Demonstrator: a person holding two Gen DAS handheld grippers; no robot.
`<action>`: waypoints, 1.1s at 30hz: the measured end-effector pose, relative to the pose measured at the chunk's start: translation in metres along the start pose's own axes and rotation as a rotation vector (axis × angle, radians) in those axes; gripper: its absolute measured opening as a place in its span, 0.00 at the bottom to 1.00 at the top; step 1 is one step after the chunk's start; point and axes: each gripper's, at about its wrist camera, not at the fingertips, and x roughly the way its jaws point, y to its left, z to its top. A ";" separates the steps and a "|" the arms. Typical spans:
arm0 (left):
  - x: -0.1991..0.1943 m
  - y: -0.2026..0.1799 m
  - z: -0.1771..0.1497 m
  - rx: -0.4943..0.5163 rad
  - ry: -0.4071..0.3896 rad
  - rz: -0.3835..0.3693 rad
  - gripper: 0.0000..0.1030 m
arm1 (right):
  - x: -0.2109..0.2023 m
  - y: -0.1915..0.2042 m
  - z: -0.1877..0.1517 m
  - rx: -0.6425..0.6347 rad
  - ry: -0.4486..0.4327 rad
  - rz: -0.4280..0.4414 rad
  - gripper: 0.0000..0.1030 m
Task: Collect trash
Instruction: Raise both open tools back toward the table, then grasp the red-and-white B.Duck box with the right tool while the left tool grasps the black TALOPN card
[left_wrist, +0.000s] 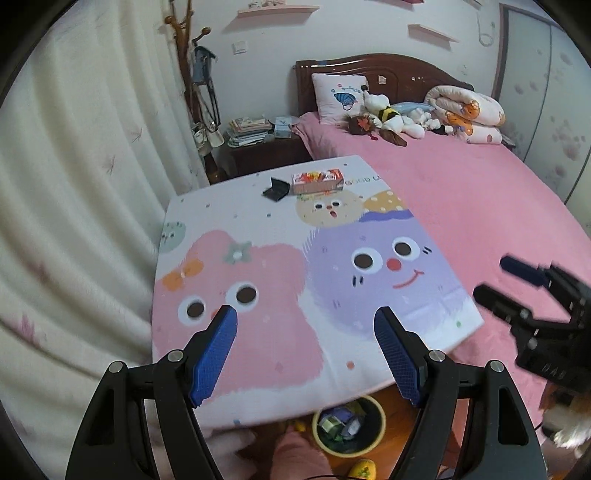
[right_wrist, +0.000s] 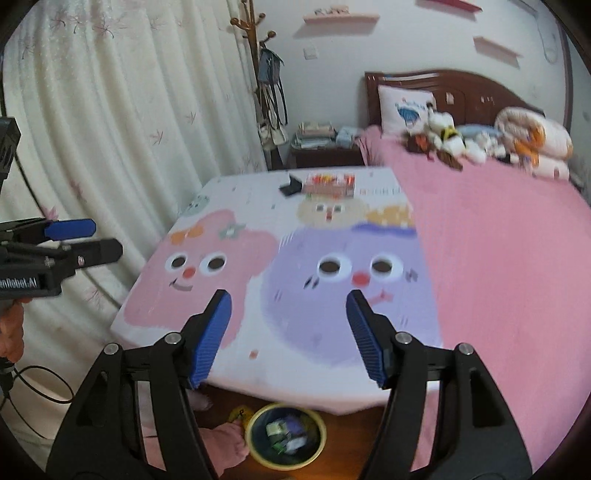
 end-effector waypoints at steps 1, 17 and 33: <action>0.005 0.001 0.009 0.007 -0.002 0.002 0.75 | 0.006 -0.003 0.014 -0.009 -0.010 -0.001 0.63; 0.250 0.078 0.228 0.130 0.080 -0.065 0.75 | 0.230 -0.049 0.215 -0.119 0.113 -0.106 0.70; 0.538 0.127 0.262 0.205 0.306 -0.123 0.76 | 0.543 -0.054 0.213 -0.519 0.397 -0.084 0.75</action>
